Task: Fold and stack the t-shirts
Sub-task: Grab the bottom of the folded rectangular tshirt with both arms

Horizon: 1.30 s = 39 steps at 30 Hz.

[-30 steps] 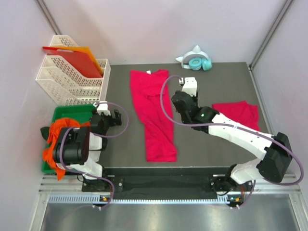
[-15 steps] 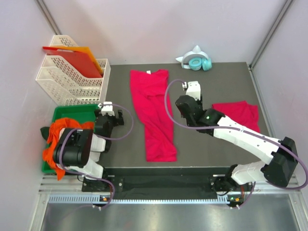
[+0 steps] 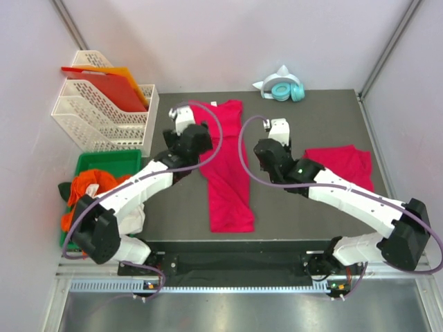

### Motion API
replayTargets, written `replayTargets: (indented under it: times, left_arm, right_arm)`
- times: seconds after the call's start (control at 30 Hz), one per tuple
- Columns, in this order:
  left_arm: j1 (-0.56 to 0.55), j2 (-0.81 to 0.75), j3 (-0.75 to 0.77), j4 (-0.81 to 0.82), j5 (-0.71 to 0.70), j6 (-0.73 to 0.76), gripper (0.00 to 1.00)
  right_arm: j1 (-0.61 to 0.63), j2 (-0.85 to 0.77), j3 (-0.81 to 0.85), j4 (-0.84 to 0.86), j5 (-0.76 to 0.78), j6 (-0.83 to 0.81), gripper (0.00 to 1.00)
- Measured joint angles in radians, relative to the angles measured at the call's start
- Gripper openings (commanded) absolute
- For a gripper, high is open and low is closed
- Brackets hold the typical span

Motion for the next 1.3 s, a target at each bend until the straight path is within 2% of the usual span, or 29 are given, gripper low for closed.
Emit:
replayTargets:
  times: [0.07,0.2,0.23,0.3,0.4,0.47,0.63,0.77,0.8,0.87,1.3]
  left_arm:
    - [-0.058,-0.016,-0.007,-0.175,-0.001,-0.173,0.99]
    - [-0.006,-0.038,-0.163,-0.351,0.114,-0.387,0.99]
    - [-0.035,-0.041,-0.201,-0.393,0.122,-0.422,0.99]
    - [-0.179,-0.046,-0.229,-0.462,0.13,-0.473,0.99]
    - [-0.372,-0.061,-0.227,-0.473,0.159,-0.523,0.99]
    - [-0.418,-0.068,-0.229,-0.472,0.167,-0.551,0.99]
    - [-0.463,-0.089,-0.278,-0.446,0.167,-0.599,0.99]
    - [-0.477,-0.13,-0.304,-0.449,0.183,-0.625,0.81]
    - [-0.478,-0.138,-0.304,-0.449,0.19,-0.633,0.7]
    - [-0.48,-0.15,-0.304,-0.454,0.202,-0.657,0.64]
    - [-0.52,-0.117,-0.389,-0.463,0.294,-0.739,0.57]
  right_arm:
    - [0.0,-0.011,-0.016,0.001,0.0,0.002,0.47]
    - [0.0,-0.018,-0.034,0.003,0.0,0.005,0.47]
    - [0.0,-0.02,-0.041,0.005,-0.001,0.007,0.47]
    - [0.0,-0.029,-0.06,0.006,-0.001,0.011,0.47]
    - [0.0,-0.045,-0.091,0.005,-0.002,0.019,0.47]
    - [0.0,-0.052,-0.111,0.005,-0.004,0.029,0.47]
    - [0.0,-0.055,-0.143,0.002,-0.019,0.053,0.47]
    - [0.0,-0.058,-0.161,0.002,-0.028,0.066,0.46]
    - [0.0,-0.059,-0.164,0.0,-0.03,0.067,0.46]
    - [0.0,-0.061,-0.169,0.0,-0.033,0.071,0.46]
    - [0.0,-0.068,-0.182,0.002,-0.051,0.089,0.46]
